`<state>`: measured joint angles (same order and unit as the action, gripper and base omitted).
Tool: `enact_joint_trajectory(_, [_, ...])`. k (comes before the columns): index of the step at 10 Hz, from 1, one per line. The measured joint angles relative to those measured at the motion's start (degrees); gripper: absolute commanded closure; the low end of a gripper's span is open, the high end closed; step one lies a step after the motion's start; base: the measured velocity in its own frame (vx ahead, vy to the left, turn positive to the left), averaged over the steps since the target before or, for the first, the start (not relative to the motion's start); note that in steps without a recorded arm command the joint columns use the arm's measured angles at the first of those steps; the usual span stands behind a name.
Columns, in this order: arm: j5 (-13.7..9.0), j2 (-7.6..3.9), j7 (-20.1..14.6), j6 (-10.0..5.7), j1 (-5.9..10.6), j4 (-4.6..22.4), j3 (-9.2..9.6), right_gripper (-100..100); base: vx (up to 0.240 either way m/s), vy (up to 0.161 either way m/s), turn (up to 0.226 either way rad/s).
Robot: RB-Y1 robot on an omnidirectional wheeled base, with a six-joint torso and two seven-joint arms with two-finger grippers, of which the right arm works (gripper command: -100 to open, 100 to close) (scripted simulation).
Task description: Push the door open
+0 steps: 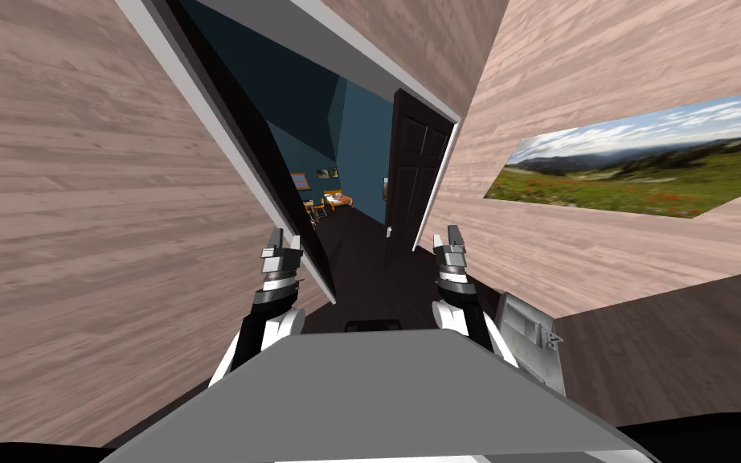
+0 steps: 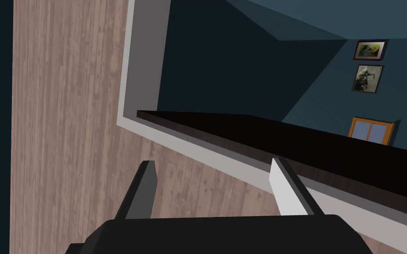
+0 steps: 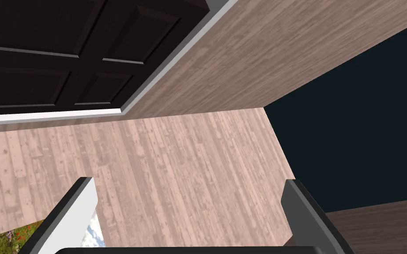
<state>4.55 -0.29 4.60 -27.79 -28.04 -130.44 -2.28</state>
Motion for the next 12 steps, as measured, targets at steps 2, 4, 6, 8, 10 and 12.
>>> enact_joint_trajectory(2, [0.0, -0.44, 0.0, -0.28, 0.80, 2.4, 0.49, -100, 0.124, -0.077, 0.066])
enact_joint_trajectory(4, [-0.2, -0.88, -0.5, -1.01, 1.33, 5.0, 1.16, -100, 0.100, -0.084, 0.058])
enact_joint_trajectory(6, [-0.3, -1.34, -0.8, -1.76, 2.21, 7.8, 1.47, -100, 0.083, -0.063, 0.056])
enact_joint_trajectory(8, [-0.4, -1.64, -1.0, -1.69, 3.18, 10.1, 2.09, -100, 0.102, -0.060, 0.054])
enact_joint_trajectory(10, [-0.6, -2.13, -1.4, -2.60, 4.44, 13.7, 2.41, -100, 0.085, -0.083, 0.066])
enact_joint_trajectory(12, [-0.7, -2.50, -1.7, -2.76, 5.19, 16.3, 3.15, -100, 0.082, -0.082, 0.072])
